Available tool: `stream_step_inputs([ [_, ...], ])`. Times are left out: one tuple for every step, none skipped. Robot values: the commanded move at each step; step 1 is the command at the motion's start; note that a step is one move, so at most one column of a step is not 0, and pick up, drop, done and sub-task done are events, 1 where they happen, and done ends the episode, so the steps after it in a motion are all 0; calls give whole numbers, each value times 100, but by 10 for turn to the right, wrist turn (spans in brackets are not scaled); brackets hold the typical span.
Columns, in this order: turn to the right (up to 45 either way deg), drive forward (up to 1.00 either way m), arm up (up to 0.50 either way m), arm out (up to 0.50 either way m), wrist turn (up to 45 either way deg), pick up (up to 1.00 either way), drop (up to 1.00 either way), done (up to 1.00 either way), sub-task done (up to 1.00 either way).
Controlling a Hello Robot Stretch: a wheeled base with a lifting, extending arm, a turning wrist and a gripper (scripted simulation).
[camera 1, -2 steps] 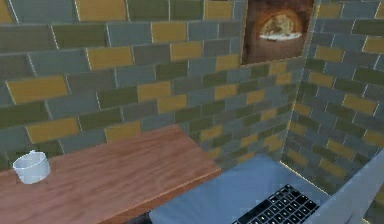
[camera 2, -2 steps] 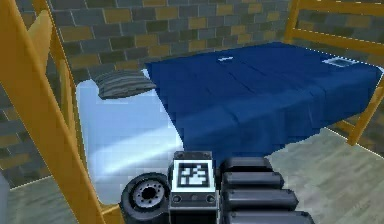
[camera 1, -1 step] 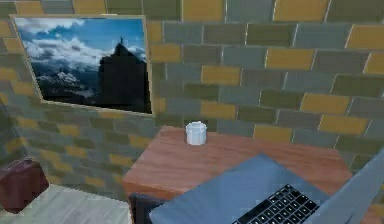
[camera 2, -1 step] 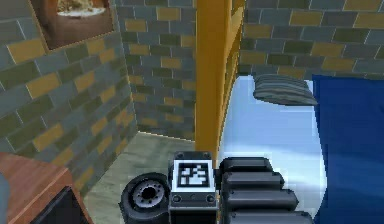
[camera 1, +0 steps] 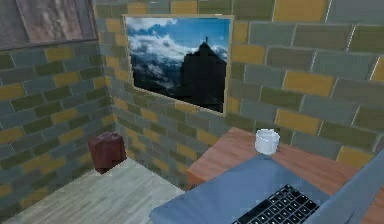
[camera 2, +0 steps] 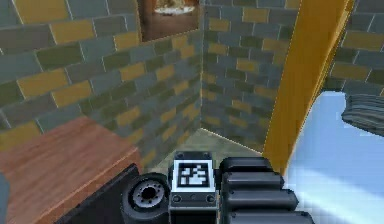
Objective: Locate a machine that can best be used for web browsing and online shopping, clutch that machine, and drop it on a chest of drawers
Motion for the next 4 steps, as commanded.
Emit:
stream_step_inputs([
  [0,30,0,0,0,0,0,0,0],
  [-450,0,0,0,0,0,0,0,0],
  [-390,0,0,0,0,0,0,0,0],
  [450,0,0,0,0,0,0,0,0],
])
